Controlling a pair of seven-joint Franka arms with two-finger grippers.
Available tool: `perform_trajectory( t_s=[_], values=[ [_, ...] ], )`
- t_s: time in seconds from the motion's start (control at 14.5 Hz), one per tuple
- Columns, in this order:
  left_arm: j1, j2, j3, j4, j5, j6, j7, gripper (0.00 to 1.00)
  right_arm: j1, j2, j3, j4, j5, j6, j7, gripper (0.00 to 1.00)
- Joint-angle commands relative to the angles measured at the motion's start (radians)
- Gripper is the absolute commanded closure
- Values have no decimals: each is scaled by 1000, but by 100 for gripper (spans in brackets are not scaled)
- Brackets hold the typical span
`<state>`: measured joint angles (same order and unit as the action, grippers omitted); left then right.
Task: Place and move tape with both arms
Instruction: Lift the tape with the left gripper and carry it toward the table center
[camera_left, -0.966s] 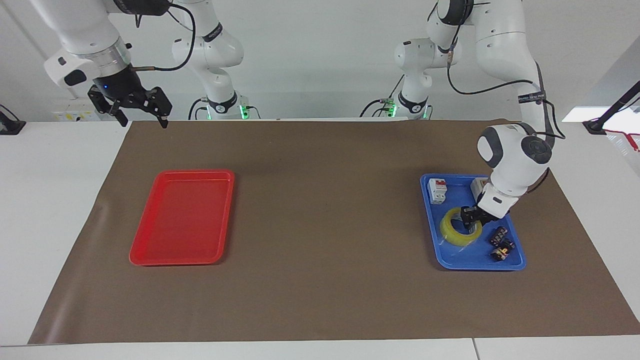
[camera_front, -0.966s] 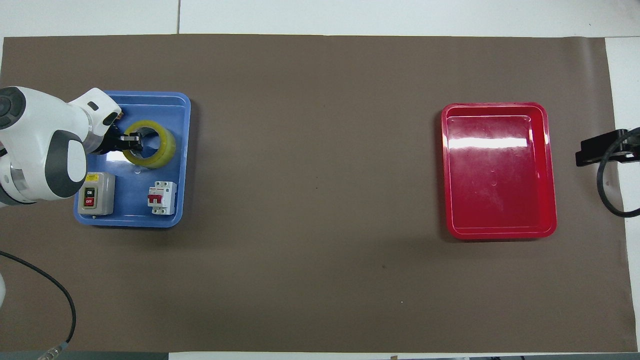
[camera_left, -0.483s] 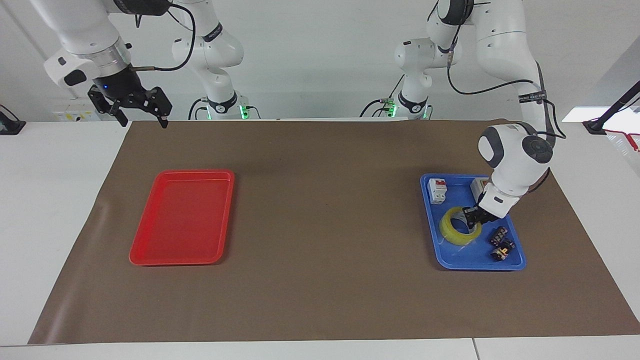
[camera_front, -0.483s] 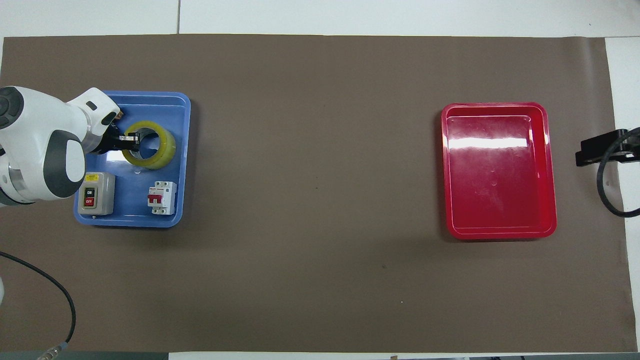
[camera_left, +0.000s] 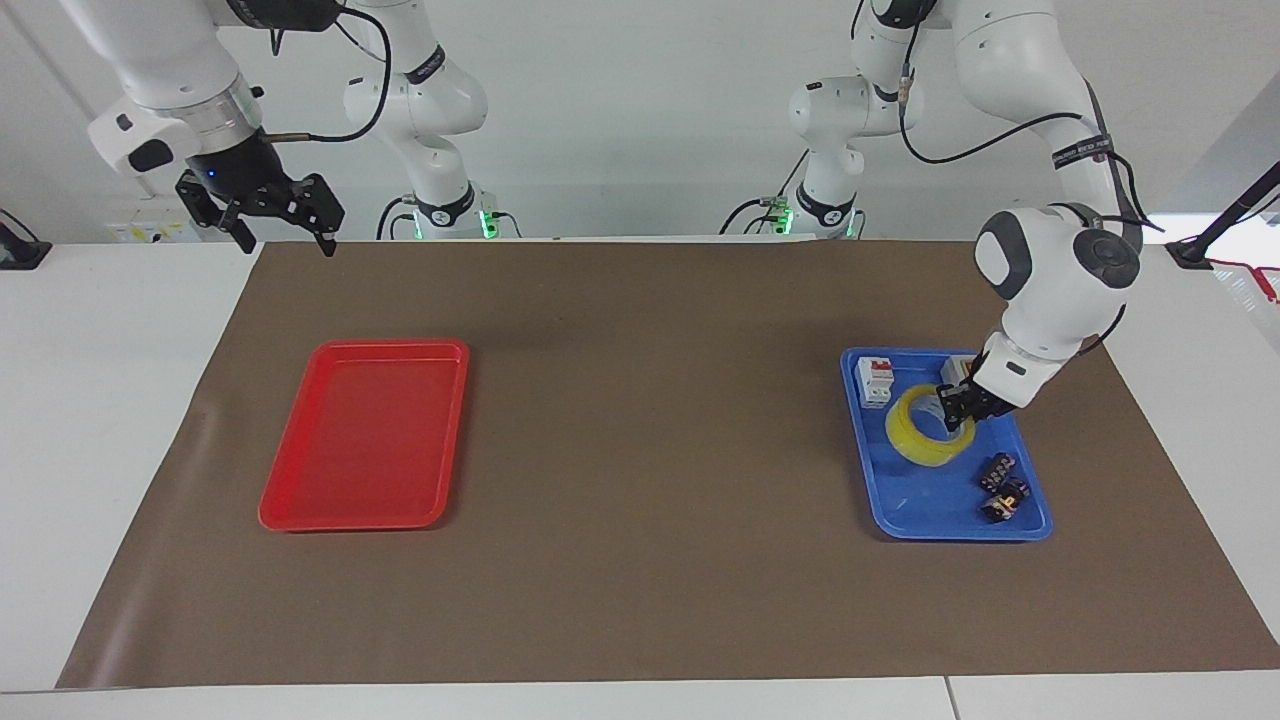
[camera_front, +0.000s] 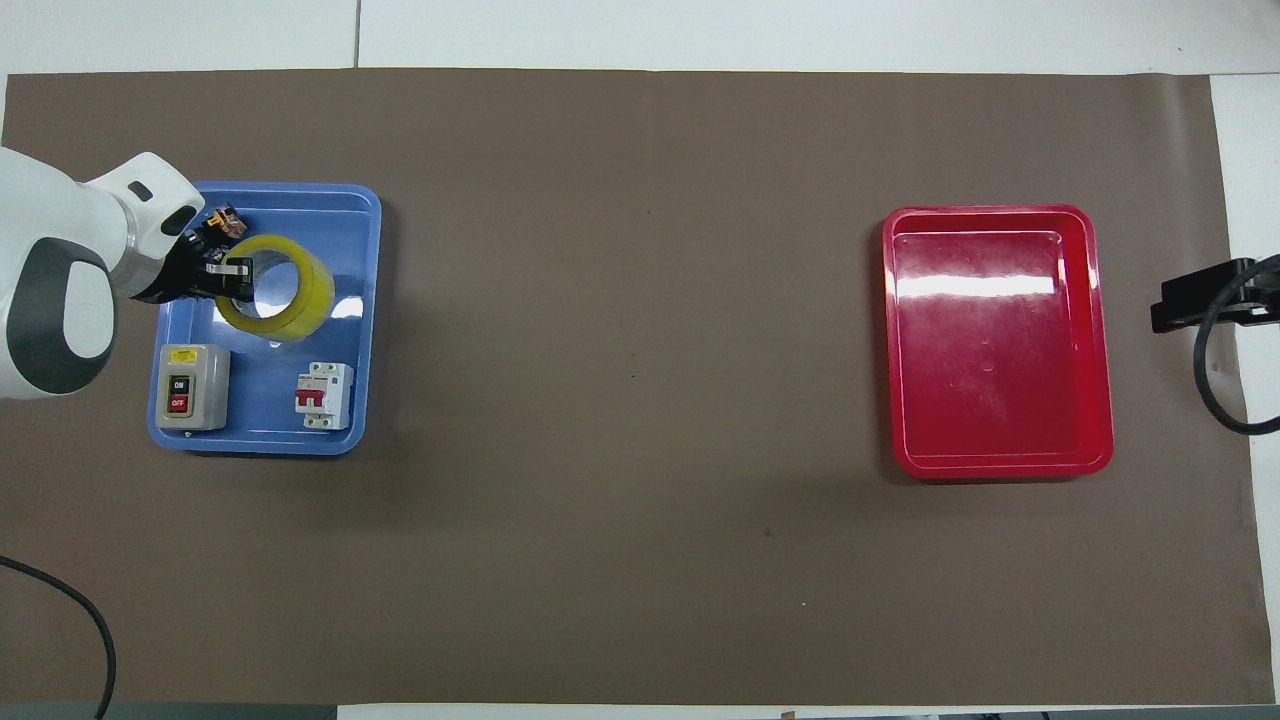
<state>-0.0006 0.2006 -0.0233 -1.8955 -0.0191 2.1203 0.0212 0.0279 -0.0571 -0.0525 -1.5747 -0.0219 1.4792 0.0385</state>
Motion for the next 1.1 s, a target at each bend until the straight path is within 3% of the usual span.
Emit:
perform_trajectory(
  t_s=[0.0,0.41,0.55,0.83,1.03],
  values=[
    [-71,-52,5,-1,10,-65,-87,100,-8,-12,5,-13,13,0,15,0],
    [-323,-69,5,-31,11,-60,-428,100,-8,-12,5,-13,13,0,15,0],
    [-425,-55,2,-25,63,-39,-596,100,-8,-12,5,-13,13,0,15,0],
    [-567,14,2,-8,96,61,-849,100,-8,-12,5,-13,13,0,14,0],
    [-637,121,2,90,96,76,-998,100,-8,-12,5,-13,11,0,14,0]
  ],
)
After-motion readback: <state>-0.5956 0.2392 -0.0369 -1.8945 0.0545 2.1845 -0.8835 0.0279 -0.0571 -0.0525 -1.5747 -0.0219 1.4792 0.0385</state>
